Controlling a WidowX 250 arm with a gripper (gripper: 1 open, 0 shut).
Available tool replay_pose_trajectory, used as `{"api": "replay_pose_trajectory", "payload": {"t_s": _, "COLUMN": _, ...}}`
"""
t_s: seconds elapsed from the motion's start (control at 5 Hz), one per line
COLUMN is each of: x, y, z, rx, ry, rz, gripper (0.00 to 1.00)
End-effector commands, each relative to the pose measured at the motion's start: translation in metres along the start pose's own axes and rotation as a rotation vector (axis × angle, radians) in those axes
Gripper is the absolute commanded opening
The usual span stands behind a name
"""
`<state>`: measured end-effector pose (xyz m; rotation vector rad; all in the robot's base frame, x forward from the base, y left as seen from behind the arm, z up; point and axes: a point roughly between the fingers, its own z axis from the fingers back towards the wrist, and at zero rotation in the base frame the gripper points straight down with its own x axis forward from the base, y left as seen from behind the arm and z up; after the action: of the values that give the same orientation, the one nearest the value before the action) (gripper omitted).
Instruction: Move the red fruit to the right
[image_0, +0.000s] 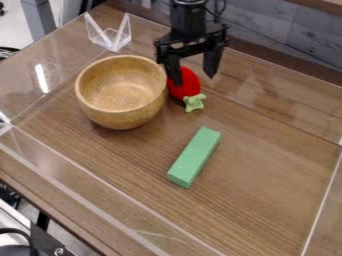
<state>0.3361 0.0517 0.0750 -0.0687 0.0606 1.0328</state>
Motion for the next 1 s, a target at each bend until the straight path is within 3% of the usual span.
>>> {"api": "replay_pose_trajectory", "payload": {"t_s": 0.0, "x": 0.01, "y": -0.004, "z": 0.032, "rx": -0.082, "ry": -0.069, "rz": -0.027, "gripper": 1.0}}
{"api": "replay_pose_trajectory", "payload": {"t_s": 0.2, "x": 0.011, "y": -0.001, "z": 0.028, "rx": -0.079, "ry": -0.065, "rz": -0.043, "gripper": 1.0}}
{"api": "replay_pose_trajectory", "payload": {"t_s": 0.8, "x": -0.01, "y": -0.003, "z": 0.003, "rx": -0.082, "ry": -0.058, "rz": 0.14, "gripper": 1.0}}
